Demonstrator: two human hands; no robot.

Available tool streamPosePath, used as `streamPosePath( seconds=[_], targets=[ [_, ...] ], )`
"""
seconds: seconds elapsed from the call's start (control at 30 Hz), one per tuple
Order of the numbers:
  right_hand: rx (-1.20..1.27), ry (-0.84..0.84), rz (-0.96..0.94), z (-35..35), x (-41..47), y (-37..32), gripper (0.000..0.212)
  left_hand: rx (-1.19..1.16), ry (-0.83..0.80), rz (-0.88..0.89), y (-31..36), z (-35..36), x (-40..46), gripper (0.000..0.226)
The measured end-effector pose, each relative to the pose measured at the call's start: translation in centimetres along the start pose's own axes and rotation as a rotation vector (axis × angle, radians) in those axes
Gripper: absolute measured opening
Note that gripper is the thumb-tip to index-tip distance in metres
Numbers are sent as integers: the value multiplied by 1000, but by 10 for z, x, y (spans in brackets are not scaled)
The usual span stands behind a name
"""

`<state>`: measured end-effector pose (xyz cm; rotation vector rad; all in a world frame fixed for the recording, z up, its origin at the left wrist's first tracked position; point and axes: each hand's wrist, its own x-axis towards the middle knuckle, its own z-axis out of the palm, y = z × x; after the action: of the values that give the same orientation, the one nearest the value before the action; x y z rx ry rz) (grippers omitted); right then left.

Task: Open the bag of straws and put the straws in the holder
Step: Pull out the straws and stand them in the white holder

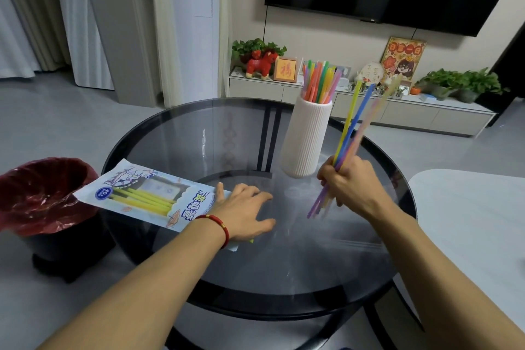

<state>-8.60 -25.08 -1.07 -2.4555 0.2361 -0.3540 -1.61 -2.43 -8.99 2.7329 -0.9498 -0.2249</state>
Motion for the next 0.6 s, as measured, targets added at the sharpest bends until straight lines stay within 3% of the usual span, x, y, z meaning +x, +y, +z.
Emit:
streamPosePath(
  seconds=[0.17,0.3,0.6],
  targets=[
    [-85,-126,2,9,-1,3,29,3,-22,0,6,3,2,65],
    [-5,-73,-43,8,-3,8,31,35,-26,9,9,4,3,65],
    [-37,-122,-11,25,-2,25,26,65,-51,7,11,2,3,66]
  ],
)
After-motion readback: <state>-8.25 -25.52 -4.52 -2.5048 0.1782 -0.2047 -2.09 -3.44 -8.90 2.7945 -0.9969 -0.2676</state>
